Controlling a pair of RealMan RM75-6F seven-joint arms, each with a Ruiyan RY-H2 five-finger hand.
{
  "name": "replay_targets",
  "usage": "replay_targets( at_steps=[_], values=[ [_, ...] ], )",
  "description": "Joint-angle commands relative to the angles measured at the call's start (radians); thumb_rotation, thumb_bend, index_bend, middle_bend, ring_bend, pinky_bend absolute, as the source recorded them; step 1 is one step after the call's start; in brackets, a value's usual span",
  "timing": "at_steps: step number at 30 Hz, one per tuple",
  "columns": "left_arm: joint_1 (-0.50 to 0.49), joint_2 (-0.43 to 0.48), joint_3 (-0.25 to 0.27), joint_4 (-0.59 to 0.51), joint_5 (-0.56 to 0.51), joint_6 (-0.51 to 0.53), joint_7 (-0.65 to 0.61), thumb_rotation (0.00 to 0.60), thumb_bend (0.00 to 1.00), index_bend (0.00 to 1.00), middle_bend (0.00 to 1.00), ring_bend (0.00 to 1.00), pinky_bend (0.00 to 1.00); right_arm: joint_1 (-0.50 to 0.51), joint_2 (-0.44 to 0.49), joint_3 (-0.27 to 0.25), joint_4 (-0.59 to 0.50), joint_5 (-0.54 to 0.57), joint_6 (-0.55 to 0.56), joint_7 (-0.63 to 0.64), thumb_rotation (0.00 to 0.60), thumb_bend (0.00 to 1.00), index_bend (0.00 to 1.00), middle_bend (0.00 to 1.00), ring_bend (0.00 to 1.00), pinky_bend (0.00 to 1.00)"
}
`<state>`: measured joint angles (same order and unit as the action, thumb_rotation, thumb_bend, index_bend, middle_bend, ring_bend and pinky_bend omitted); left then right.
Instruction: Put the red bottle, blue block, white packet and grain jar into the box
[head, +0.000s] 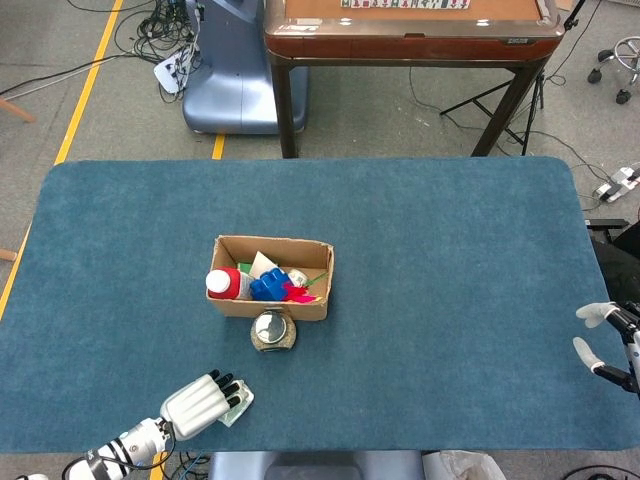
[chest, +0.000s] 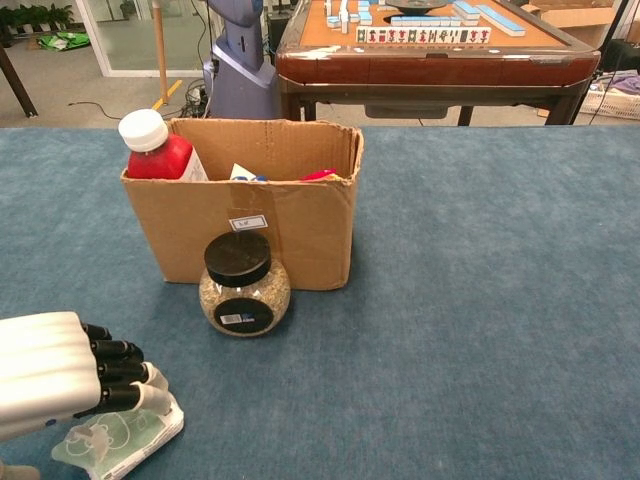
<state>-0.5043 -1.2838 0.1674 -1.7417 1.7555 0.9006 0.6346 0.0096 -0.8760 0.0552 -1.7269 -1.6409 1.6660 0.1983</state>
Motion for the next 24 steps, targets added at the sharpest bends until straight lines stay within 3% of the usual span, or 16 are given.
replay_targets(
  at_steps=[1,5,13,24],
  values=[
    [-0.001,-0.008,-0.003,-0.002,-0.012,-0.009,0.011,0.600,0.11,0.22,0.23,0.23,0.38,0.000,0.001,0.000,-0.001,-0.002,0.001,0.000,0.600,0.29,0.45,0.53,0.43,0.58],
    [-0.003,-0.015,0.000,0.002,-0.016,-0.014,0.009,0.600,0.11,0.27,0.23,0.23,0.38,-0.001,0.001,0.001,-0.002,-0.002,0.002,0.001,0.600,0.29,0.45,0.53,0.43,0.58],
    [-0.011,-0.033,0.021,0.036,0.057,0.038,-0.066,0.600,0.11,0.46,0.39,0.26,0.38,0.000,-0.001,0.003,-0.002,0.000,-0.003,0.001,0.600,0.28,0.45,0.53,0.43,0.58],
    [-0.009,-0.050,0.036,0.070,0.085,0.076,-0.137,0.600,0.11,0.51,0.45,0.29,0.41,-0.002,0.001,0.004,-0.002,-0.001,-0.001,0.004,0.600,0.29,0.45,0.53,0.43,0.58]
  ],
)
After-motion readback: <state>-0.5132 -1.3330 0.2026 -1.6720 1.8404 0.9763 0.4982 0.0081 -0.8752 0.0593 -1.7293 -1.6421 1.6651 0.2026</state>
